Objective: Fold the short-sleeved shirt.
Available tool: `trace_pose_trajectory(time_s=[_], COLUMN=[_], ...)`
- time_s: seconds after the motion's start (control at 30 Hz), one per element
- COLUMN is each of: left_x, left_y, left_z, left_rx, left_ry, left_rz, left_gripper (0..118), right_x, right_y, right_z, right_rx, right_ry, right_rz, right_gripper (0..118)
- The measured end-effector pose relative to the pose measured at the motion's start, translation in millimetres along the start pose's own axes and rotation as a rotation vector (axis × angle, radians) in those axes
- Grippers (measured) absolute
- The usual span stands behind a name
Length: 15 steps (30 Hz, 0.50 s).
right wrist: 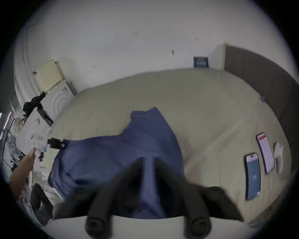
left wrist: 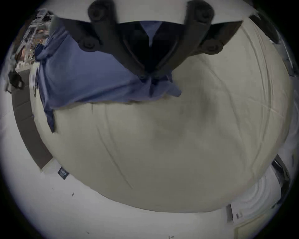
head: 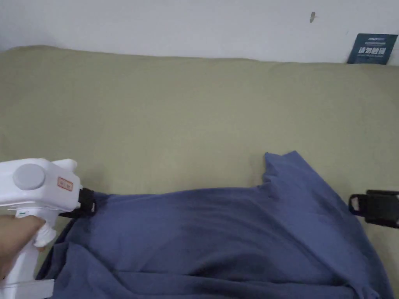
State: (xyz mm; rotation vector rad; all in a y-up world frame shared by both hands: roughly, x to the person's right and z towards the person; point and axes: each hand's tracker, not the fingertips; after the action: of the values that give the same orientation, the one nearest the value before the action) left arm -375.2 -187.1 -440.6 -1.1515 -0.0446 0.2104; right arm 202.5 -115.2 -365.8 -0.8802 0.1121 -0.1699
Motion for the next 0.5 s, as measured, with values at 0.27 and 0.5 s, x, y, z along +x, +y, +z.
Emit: trace_pose_trajectory(time_s=[0.27,0.5], left_x=[6,8], left_y=[-8,-7], left_z=[-1,-2], left_rx=[-0.006,-0.007], left_ry=[0.011,0.02], left_rz=[0.001,-0.028], left_gripper=[2,2], right_x=[26,-1], right_y=[67,52], right_z=[-135,-134], right_rx=[-0.362,-0.383], right_ry=[-0.12,-0.175], right_rz=[-0.072,0.092], right_gripper=[102,0])
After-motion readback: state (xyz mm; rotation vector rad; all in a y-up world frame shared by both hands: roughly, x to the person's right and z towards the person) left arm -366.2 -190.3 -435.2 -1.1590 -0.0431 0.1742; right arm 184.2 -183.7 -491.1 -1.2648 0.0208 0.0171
